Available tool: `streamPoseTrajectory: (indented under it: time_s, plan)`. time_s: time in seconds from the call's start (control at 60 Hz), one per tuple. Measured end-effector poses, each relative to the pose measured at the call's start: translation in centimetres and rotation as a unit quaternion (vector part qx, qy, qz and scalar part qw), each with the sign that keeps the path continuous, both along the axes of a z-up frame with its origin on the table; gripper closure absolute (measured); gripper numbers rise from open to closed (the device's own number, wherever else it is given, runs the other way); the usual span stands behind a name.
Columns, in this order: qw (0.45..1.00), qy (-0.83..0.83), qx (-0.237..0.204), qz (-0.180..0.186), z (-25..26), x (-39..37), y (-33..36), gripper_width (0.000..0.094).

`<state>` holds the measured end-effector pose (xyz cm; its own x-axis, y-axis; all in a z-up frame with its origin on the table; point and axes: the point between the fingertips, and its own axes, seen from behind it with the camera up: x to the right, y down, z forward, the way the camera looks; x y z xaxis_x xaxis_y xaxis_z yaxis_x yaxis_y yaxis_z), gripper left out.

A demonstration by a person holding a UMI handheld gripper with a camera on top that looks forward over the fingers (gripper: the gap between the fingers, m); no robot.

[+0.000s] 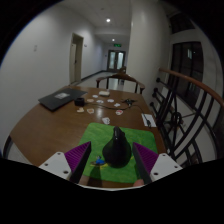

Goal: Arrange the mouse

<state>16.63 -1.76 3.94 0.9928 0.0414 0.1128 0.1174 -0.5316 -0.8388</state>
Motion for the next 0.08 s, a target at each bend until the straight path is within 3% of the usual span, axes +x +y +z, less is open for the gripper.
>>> streamPoseTrajectory:
  time_s: [0.083]
  plan:
    - [0.999, 0.027, 0.022, 0.0, 1.6, -0.5, -2.8, 0.0086]
